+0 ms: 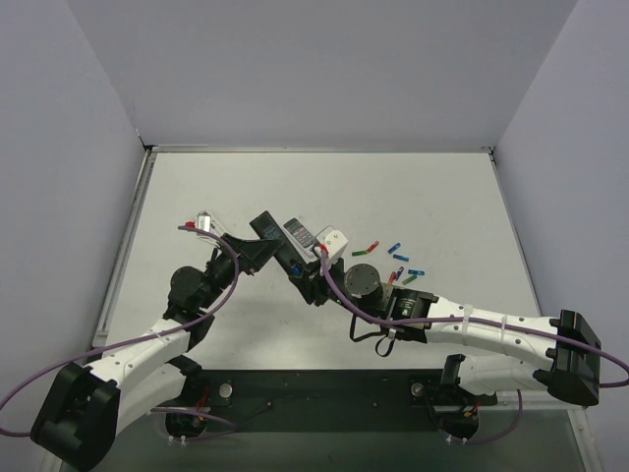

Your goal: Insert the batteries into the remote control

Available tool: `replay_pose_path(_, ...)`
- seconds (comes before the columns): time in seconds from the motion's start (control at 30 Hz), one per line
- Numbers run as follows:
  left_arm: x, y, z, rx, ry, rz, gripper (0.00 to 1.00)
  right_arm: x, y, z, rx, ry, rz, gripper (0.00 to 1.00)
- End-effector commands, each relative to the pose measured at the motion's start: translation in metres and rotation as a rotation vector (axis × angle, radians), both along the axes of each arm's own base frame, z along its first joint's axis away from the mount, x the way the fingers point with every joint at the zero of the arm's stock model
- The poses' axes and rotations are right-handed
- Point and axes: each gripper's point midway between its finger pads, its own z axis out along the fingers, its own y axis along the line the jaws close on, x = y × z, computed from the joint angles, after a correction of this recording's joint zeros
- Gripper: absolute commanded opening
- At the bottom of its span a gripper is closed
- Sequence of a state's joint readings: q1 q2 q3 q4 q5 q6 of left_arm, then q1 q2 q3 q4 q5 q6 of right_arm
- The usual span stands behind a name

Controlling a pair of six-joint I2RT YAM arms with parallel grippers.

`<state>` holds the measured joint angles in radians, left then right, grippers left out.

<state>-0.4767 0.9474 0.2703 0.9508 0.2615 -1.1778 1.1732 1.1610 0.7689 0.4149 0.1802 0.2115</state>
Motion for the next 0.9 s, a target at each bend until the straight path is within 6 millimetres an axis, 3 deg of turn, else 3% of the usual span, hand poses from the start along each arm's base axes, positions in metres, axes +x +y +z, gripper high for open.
replay_pose_path(0.0, -0.015, -0.001, 0.03, -0.086, -0.083, -0.055, 0.0, 0.018, -0.016, 0.017, 0.009, -0.029, -0.107, 0.29)
replay_pose_path(0.33, -0.016, -0.002, 0.029, -0.085, -0.08, -0.065, 0.0, 0.017, -0.019, 0.025, -0.003, -0.044, -0.1, 0.37)
replay_pose_path(0.6, -0.018, -0.005, 0.026, -0.074, -0.082, -0.09, 0.0, 0.01, -0.025, 0.046, -0.042, -0.077, -0.045, 0.37)
replay_pose_path(0.87, -0.024, -0.02, 0.027, -0.027, -0.088, -0.187, 0.0, -0.013, -0.039, 0.056, -0.197, -0.181, 0.213, 0.38)
